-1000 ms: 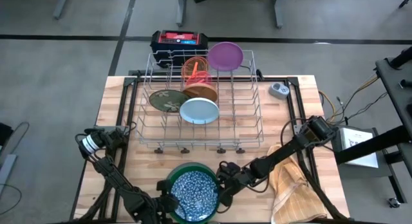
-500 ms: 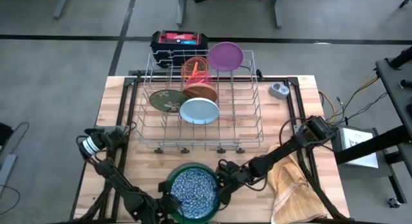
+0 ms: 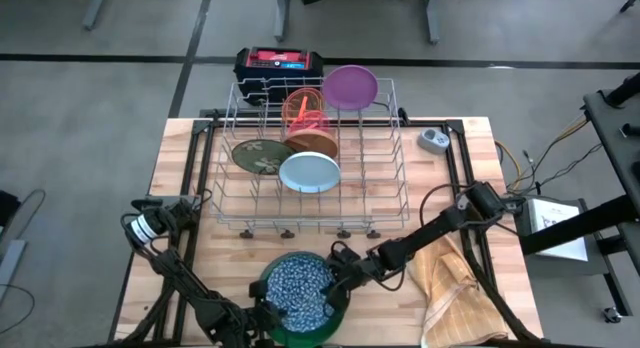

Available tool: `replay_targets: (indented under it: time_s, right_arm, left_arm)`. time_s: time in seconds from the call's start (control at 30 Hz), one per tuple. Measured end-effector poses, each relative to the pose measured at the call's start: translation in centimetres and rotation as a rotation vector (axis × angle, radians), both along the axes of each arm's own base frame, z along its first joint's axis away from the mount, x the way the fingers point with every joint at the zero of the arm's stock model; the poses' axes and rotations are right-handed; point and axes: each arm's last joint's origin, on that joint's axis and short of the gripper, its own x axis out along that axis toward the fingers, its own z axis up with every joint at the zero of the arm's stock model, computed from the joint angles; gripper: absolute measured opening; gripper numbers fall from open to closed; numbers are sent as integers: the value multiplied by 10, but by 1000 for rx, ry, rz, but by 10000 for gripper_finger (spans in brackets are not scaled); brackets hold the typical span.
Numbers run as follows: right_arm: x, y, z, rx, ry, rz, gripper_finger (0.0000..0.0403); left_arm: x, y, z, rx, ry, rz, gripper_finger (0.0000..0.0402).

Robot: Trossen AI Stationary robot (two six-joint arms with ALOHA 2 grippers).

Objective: Sort dishes
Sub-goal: Put the blue patterned plate into the dish rack

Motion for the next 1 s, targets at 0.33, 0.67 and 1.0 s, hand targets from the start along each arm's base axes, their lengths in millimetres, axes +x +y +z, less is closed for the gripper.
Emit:
replay_targets:
  time_s: [0.33, 0.67, 1.0]
  right_arm:
    - [6, -10, 8, -18, -41, -37, 23]
    - [3, -16, 33, -88, -102, 14, 10]
    - [-5, -22, 61, -173, -165, 21, 4]
  left_arm:
    - [2, -2, 3, 30, -30, -17, 0]
    - [8, -20, 35, 139, 32, -91, 0]
    - [-11, -51, 102, 276, -39, -117, 0]
